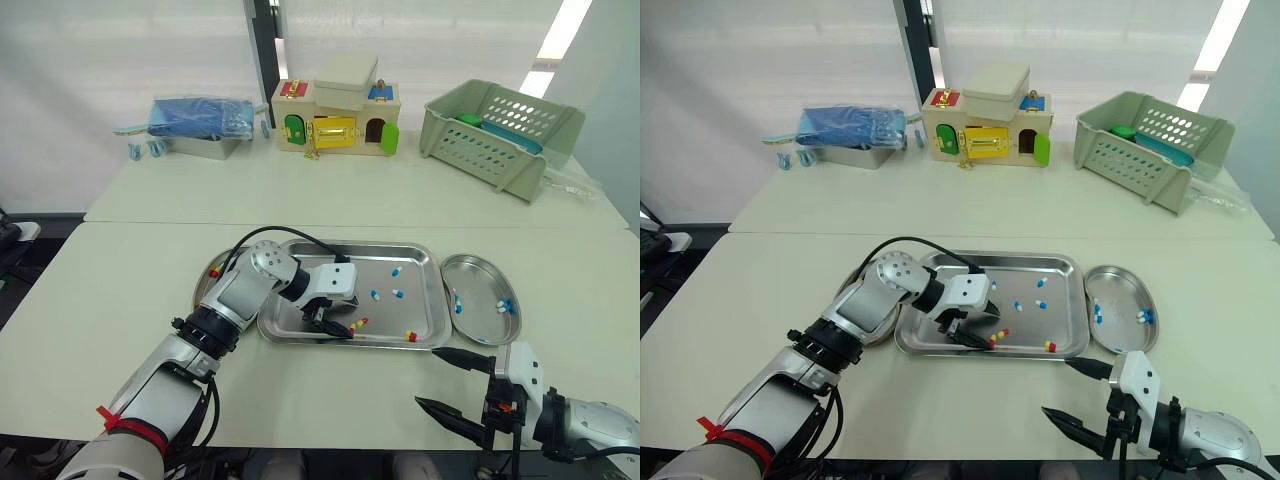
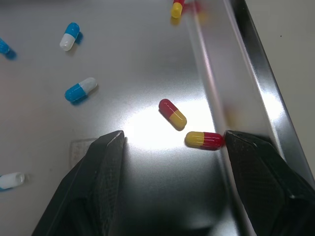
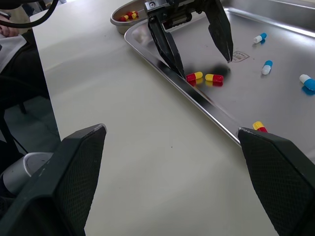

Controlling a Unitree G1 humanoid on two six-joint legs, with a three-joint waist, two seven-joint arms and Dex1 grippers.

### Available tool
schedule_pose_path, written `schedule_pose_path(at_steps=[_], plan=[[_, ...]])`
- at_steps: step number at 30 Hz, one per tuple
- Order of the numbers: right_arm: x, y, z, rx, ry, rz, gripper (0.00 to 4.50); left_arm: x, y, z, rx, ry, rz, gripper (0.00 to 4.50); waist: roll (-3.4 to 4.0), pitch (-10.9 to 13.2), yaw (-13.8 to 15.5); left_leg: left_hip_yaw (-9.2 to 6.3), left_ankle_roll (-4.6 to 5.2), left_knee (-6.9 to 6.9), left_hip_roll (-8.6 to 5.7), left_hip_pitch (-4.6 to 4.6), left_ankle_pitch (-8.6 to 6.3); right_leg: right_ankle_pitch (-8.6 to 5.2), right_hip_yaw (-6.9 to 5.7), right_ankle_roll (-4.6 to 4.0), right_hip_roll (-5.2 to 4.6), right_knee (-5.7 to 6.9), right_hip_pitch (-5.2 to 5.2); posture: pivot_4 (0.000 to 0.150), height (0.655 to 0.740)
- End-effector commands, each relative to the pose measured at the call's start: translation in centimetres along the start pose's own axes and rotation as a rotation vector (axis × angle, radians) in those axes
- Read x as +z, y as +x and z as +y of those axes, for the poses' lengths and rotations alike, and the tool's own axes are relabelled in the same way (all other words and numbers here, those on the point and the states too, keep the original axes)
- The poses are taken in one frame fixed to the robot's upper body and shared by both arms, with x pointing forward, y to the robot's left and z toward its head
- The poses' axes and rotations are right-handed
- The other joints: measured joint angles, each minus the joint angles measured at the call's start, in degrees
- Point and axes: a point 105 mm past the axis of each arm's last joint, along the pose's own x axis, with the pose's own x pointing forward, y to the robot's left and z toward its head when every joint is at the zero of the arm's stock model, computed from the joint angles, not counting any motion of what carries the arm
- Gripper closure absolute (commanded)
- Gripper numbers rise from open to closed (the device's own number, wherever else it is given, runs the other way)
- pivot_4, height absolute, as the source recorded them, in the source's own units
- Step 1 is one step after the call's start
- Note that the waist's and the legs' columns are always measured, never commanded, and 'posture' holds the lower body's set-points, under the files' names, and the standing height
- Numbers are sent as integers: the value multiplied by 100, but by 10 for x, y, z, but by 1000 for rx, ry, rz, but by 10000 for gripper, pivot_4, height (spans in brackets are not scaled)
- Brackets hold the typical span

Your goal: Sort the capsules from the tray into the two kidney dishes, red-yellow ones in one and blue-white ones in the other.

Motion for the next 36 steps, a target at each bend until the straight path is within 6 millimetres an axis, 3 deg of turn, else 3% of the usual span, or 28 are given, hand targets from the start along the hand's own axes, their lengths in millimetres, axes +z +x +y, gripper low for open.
schedule_pose_path(at_steps=[1, 6, 8, 19, 22, 25, 36], plan=[[10, 1, 3, 10, -26, -35, 0, -2, 4, -5, -18, 10, 10, 11754, 0, 0, 0, 0, 0, 0, 0, 0, 0, 0, 0, 0, 0, 0, 0, 1500, 7400], [11, 1, 3, 9, -25, -37, 0, -2, 5, -6, -22, 6, 8, 11754, 0, -1, -1, 0, 0, 0, 0, 1, 0, 0, 0, 0, 0, 0, 0, 1500, 7400], [10, 1, 3, 8, -25, -38, 0, -3, 5, -7, -29, 4, 11, 16932, 1, -1, -1, 0, 0, 0, 0, 1, 0, 0, 0, 0, 0, 0, 0, 1500, 7400], [8, 0, 3, 2, -20, -38, 0, -5, 6, -9, -34, 16, 23, 16932, 0, -1, -1, 0, 0, 0, 0, 1, 0, 0, 0, 0, 0, 0, 1, 1500, 7400], [9, 1, 3, 1, -19, -40, 0, -5, 7, -9, -36, 15, 21, 22131, 0, -1, -1, 0, 0, 0, 0, 1, 0, 0, 0, 0, 0, 0, 1, 1500, 7400], [9, 1, 3, 2, -20, -41, 0, -5, 7, -10, -36, 15, 18, 31858, 1, -1, -1, 0, 0, 0, 0, 1, 0, 0, 0, 0, 0, 1, 1, 1500, 7400], [12, 3, 3, 5, -23, -43, 0, -4, 6, -11, -37, 13, 15, 31858, 1, -1, -1, -1, 0, 2, 0, 3, 0, 0, 0, 0, 0, 2, 3, 1500, 7400]])
